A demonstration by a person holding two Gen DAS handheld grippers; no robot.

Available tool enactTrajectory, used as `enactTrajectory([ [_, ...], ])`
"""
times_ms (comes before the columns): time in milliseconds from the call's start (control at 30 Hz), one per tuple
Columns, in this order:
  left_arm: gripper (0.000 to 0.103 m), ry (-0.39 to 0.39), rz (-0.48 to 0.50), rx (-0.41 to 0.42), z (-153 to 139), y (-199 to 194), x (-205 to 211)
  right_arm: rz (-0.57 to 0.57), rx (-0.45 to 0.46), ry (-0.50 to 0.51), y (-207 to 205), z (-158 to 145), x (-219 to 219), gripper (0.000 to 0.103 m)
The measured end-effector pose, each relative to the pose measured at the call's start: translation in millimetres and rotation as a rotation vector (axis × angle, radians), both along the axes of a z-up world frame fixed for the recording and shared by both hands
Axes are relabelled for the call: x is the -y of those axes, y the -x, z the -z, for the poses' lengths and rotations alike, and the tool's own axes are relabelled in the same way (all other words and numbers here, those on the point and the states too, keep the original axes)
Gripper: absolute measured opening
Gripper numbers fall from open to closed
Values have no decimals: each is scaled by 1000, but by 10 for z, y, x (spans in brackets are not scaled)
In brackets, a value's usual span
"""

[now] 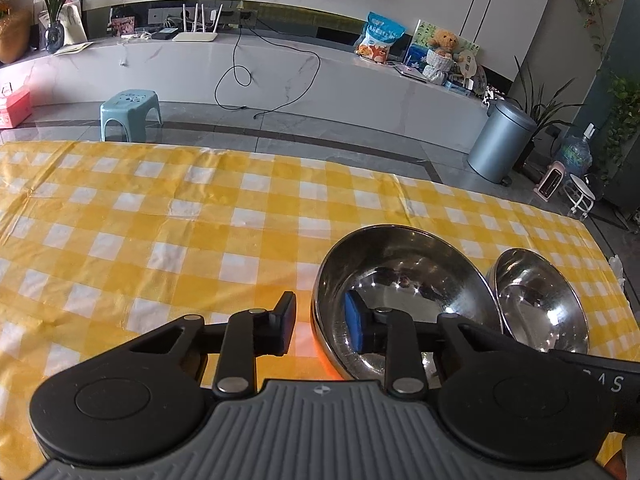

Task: Organize plates and bowls
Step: 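Move both grippers to the rim of the orange steel bowl, then close both grippers on the orange bowl rim and lift it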

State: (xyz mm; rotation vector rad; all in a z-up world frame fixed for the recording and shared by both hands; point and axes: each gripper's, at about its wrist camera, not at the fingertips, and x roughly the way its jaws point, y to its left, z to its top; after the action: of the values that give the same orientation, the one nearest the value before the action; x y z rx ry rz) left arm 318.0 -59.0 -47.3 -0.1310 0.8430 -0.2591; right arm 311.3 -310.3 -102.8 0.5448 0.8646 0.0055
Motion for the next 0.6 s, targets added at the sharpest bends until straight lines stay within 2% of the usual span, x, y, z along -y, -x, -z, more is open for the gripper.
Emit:
enactTrajectory([
  [100,17,5,11,-6,9,-14,8,-3,4,32,-17,-2,-43,17],
  [233,11,-13,9,-6,-12,6,19,-1,7,40,-23,-2,-41,16],
  [400,11,-14,-7,10,-125,112,-55,-19,40,32,17,-80,-54,15],
  [600,11,-15,-58,37,-434,420,-219,-64,93,8,192,-288,-151,13],
])
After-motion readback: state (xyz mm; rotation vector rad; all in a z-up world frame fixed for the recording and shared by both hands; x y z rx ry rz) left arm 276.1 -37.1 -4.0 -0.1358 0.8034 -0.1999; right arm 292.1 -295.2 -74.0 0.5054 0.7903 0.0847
